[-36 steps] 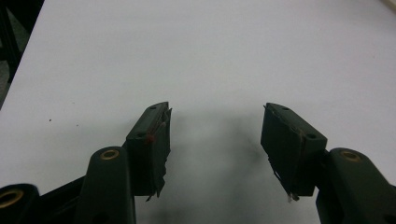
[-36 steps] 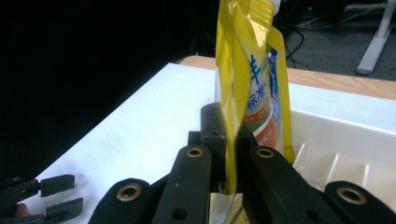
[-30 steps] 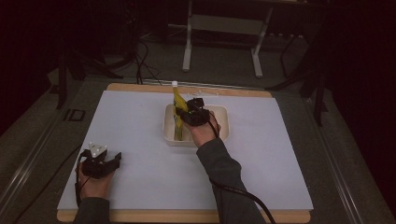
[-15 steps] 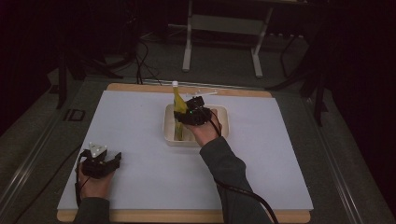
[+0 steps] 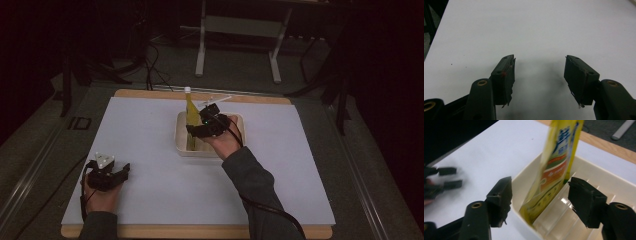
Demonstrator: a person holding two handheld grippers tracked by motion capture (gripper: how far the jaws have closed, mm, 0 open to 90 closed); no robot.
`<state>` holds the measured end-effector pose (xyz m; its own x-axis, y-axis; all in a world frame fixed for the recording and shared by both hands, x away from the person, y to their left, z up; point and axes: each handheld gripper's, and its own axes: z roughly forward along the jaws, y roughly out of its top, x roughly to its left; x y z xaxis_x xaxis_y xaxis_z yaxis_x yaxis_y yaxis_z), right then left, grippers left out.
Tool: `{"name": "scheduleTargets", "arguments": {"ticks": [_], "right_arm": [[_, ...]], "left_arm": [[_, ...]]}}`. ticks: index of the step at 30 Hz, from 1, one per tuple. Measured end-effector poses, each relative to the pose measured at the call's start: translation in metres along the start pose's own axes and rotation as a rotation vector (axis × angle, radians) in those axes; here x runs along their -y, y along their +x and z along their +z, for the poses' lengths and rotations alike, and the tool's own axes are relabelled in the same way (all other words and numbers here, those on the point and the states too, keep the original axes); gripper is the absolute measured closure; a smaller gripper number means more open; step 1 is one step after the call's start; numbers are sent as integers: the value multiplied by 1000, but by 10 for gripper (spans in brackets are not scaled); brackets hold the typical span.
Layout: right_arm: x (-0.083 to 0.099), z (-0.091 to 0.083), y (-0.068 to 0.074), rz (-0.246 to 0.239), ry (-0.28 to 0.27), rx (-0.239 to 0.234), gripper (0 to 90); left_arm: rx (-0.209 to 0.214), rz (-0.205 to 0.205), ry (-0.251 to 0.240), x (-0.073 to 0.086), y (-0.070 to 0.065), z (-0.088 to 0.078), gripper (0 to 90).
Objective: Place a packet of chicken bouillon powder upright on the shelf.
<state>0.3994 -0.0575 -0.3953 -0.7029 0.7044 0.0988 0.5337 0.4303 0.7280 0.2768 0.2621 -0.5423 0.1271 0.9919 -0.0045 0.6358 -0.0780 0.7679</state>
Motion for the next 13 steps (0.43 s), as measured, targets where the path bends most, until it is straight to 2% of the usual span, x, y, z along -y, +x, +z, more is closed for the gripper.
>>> {"name": "scheduleTargets", "arguments": {"ticks": [2,3,6,10,13], "right_arm": [[0,-2,1,-17,18,-12,327],[2,-5,3,-54,56,-21,315],[6,-9,5,-103,98,-22,309],[14,-18,5,-126,117,-32,304],[26,-30,2,-133,110,-40,303]], "left_arm": [[0,1,0,0,0,0,414],[-1,0,0,0,0,0,415],[-2,0,0,0,0,0,414],[-5,-1,2,0,0,0,412],[-13,-6,6,0,1,0,392]]}}
